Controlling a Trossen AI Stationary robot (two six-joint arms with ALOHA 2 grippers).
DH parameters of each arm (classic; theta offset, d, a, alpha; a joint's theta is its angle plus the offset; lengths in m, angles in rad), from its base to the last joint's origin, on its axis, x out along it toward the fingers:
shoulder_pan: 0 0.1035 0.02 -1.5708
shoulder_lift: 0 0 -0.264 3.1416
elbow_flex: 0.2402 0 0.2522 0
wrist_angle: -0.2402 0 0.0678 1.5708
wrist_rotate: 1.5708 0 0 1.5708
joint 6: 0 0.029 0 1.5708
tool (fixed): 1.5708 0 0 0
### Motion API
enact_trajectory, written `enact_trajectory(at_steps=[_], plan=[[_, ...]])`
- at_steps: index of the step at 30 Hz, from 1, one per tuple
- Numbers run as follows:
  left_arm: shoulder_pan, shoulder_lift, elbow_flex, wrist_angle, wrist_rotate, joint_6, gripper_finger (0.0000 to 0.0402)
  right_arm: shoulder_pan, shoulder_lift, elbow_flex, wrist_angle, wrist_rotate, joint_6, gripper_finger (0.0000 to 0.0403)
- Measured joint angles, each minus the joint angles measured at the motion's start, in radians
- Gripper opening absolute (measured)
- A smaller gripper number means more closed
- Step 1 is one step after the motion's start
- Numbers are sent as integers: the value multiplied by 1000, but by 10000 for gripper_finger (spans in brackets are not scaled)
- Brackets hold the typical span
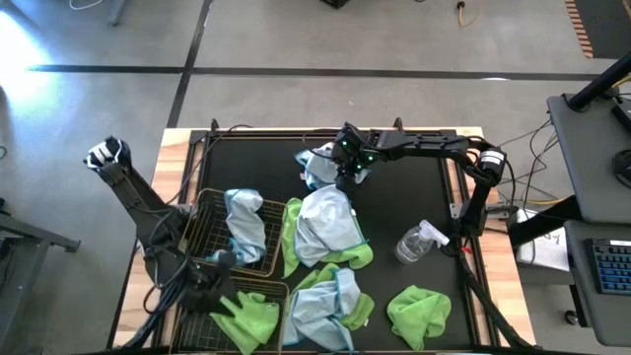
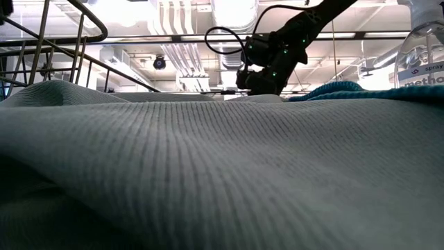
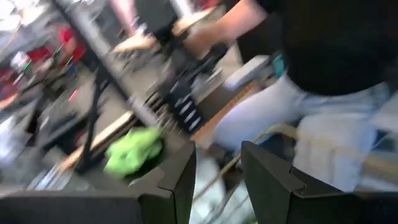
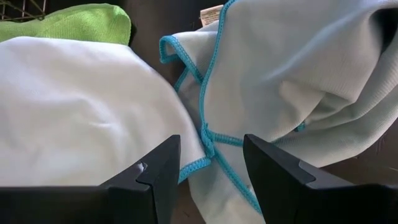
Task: Sort microfiber towel by color & place in baskets
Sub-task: Put the top center light blue towel into the top wire basket
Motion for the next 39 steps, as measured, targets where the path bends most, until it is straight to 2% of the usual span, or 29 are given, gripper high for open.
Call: enact_trajectory(at_steps=[4,6,9,14,17,19,21,24,26,30,32,34,37,39], plan=[[11,81,0,98,221,98,113,0,0,0,-19,0,0,171],[13,116,1,98,227,131,113,0,0,0,-21,0,1,171],[16,150,1,100,88,142,113,0,0,0,-21,0,14,171],[16,188,18,98,-301,105,113,0,0,0,-22,0,16,171],[15,210,46,96,-539,-116,113,0,0,-1,-23,0,16,171],[15,227,67,69,-651,-290,113,0,0,-1,-23,0,18,171],[16,247,88,58,-721,-377,113,1,0,-1,-23,0,18,171],[23,275,120,-1,-830,-201,113,6,0,-1,-23,0,18,171],[23,303,142,5,-863,-167,113,11,0,-1,-23,0,17,171],[23,366,199,-3,-853,-153,113,19,0,-1,-24,1,17,171],[33,384,240,-3,-812,-132,113,26,0,-1,-30,2,13,171],[47,375,273,-40,-701,-171,113,32,0,-1,-44,2,-3,171],[84,329,293,-166,-445,-359,113,37,0,-1,-48,2,-21,171],[105,303,282,-219,-388,-473,113,37,0,-1,-46,2,-23,171]])
